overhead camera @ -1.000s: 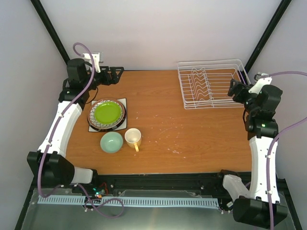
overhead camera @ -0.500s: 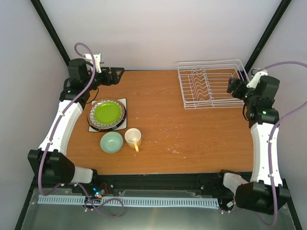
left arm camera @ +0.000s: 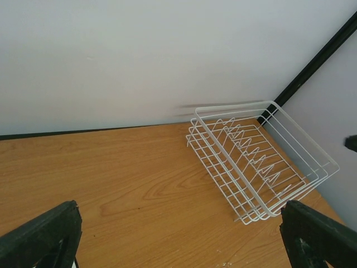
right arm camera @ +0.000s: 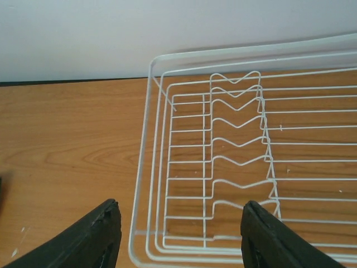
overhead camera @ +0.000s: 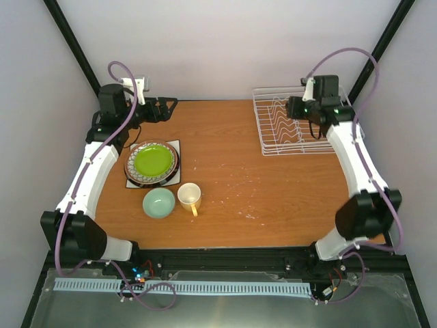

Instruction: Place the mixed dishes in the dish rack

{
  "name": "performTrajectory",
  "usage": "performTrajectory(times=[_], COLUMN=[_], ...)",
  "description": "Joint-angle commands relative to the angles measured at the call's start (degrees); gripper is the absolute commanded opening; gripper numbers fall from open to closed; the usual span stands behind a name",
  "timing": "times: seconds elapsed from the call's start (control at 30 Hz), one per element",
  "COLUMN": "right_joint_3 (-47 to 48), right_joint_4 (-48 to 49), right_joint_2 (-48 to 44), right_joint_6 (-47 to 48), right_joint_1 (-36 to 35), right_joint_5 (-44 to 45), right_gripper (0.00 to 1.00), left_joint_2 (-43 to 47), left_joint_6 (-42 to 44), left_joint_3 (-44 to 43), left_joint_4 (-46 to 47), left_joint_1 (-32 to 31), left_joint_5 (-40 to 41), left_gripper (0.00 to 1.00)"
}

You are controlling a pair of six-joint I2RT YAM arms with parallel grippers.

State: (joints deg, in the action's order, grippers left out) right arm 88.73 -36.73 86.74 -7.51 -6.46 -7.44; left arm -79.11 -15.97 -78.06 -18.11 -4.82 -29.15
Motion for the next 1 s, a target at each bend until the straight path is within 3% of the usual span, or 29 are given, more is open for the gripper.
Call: performTrajectory(times=[0.0, 0.2, 0.67, 0.97], right_joint_3=[12.1, 26.6, 27.3, 25.7], right_joint_4=[-10.1, -20.0, -22.2, -22.3], right_joint_2=[11.3, 25.8, 34.6, 38.7], right_joint_6=[-0.3, 3.4, 1.5, 1.1], right_joint_1=[-0.7, -8.5, -13.0, -13.4], right_joint_5=[0.9, 9.8, 12.6, 10.7], right_gripper=[0.58, 0.54, 0.6, 0.56], left_joint_2=[1.7, 2.3, 2.0, 2.5], left_joint_6=[0.7, 1.6, 3.1, 3.6], left_joint_3=[-0.3, 0.6, 1.4, 2.8], left_joint_4=[-1.7, -2.2, -2.8, -2.8], left_joint_1=[0.3, 0.3, 0.3, 0.3], left_joint_5=[1.6, 3.4, 4.0, 5.1], left_gripper=[0.98, 0.98, 0.98, 0.98])
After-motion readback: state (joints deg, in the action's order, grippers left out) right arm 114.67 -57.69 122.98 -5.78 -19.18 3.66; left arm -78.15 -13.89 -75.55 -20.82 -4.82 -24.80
